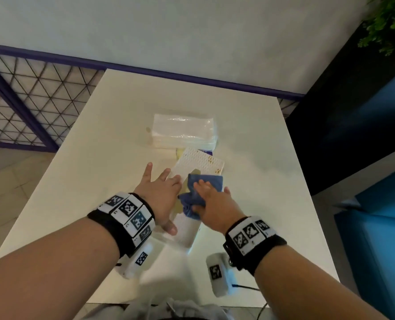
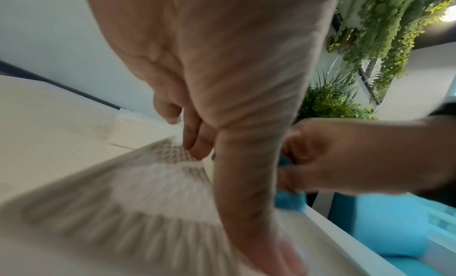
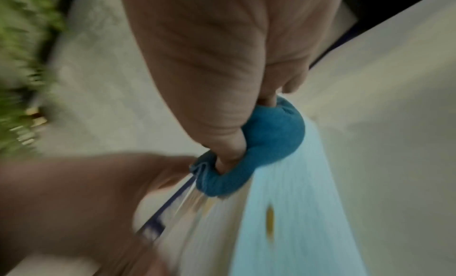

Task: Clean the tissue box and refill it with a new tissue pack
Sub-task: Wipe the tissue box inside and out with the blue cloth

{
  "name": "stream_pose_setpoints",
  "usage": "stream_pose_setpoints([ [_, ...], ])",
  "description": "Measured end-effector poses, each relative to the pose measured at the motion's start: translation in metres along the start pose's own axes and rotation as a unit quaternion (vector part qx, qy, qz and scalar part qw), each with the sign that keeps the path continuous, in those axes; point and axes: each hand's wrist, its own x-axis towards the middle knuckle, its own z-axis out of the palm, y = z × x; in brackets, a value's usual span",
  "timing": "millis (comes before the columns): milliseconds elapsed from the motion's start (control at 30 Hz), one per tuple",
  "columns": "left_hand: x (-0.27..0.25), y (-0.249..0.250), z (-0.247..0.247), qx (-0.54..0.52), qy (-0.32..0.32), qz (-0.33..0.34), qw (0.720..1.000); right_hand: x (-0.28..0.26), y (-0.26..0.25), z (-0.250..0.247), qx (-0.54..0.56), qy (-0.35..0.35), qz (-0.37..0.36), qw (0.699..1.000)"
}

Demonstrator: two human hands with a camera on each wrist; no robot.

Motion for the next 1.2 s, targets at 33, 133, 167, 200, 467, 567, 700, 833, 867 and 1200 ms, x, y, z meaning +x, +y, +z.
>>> stream_pose_setpoints([
  [33, 0.000, -0.001, -0.001, 0.001, -0.011, -0.001, 1.000, 0.006, 0.005, -0.014, 0.007, 0.015, 0.019, 1.000],
  [133, 0.001, -0.007, -0.002, 0.004, -0.054, 0.000, 0.999, 0.032, 0.015, -0.040, -0.031, 0.016, 0.040, 0.999],
  [167, 0.002, -0.009, -0.002, 0.004, -0.059, 0.002, 0.998, 0.032, 0.014, -0.042, -0.056, 0.008, 0.031, 0.998],
  [200, 0.002, -0.010, -0.001, 0.002, -0.057, 0.004, 0.998, 0.030, 0.014, -0.041, -0.076, 0.006, 0.014, 0.997],
  [467, 0.004, -0.007, 0.004, 0.006, -0.017, 0.003, 1.000, -0.025, -0.021, -0.002, -0.131, -0.050, -0.105, 0.985],
  [567, 0.004, -0.008, 0.003, -0.006, -0.030, -0.001, 1.000, -0.007, 0.004, -0.023, -0.141, -0.034, -0.049, 0.988],
  [700, 0.007, -0.006, 0.000, 0.001, -0.030, -0.011, 0.999, 0.016, 0.010, -0.035, -0.148, -0.033, -0.006, 0.988],
  [833, 0.009, -0.007, 0.002, -0.014, -0.016, -0.012, 1.000, -0.003, -0.016, -0.006, -0.185, -0.021, -0.067, 0.980],
  [867, 0.009, -0.008, 0.003, -0.015, -0.014, -0.010, 1.000, -0.010, -0.017, 0.000, -0.167, -0.015, -0.080, 0.983],
  [1200, 0.011, -0.008, 0.008, -0.003, -0.035, -0.022, 0.999, 0.022, 0.007, -0.032, -0.081, 0.007, 0.050, 0.995],
])
